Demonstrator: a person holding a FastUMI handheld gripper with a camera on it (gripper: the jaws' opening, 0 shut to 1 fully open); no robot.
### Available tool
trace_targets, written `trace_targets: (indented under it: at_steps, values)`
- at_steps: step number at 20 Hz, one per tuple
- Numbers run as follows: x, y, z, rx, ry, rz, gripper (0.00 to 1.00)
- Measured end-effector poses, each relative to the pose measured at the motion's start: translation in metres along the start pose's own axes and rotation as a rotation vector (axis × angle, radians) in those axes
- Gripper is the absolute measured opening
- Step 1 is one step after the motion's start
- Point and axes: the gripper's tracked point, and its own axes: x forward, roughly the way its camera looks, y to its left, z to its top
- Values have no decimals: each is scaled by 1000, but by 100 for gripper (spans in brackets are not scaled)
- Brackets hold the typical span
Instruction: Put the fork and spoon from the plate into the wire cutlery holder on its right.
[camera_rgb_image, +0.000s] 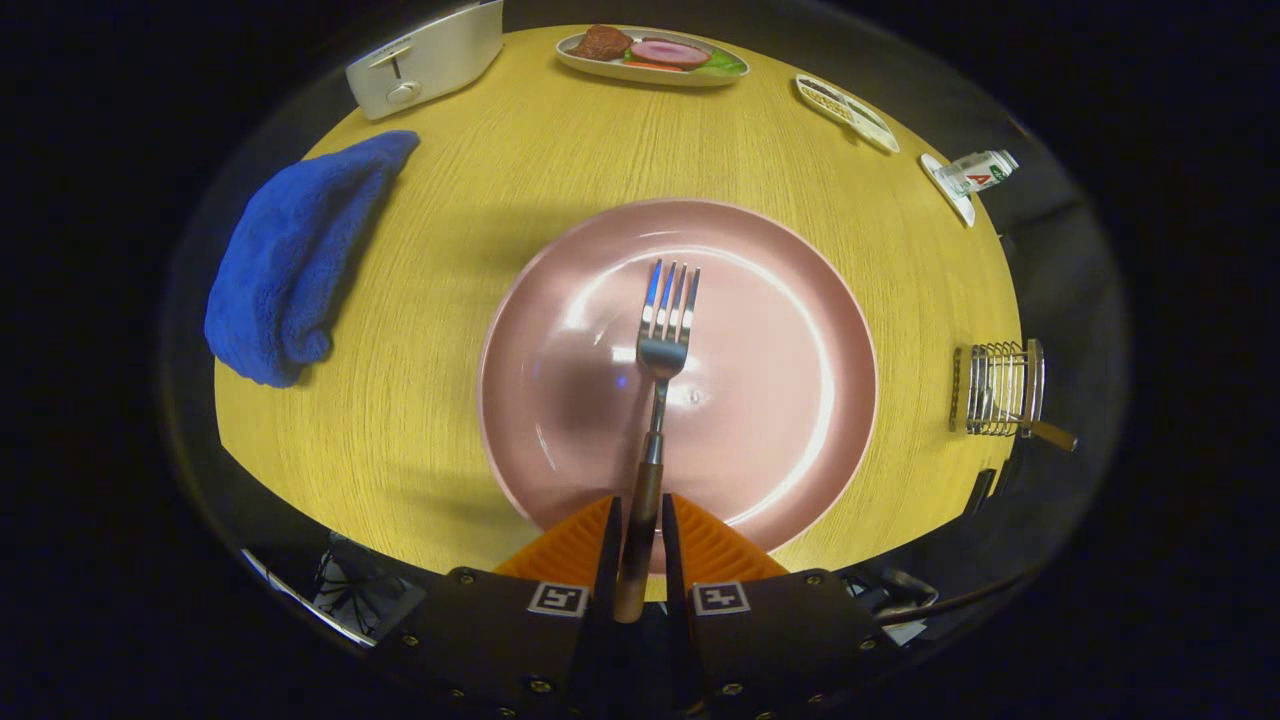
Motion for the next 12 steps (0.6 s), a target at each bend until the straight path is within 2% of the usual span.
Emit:
trace_targets:
  at_steps: [1,2,6,12]
  values:
    - [4,0,0,-15,-8,0,24]
    - [1,5,0,-17,-6,3,10]
    - [-5,6,2,2,-11,10,10]
    - [-31,-11,17,28,-64,-32,10]
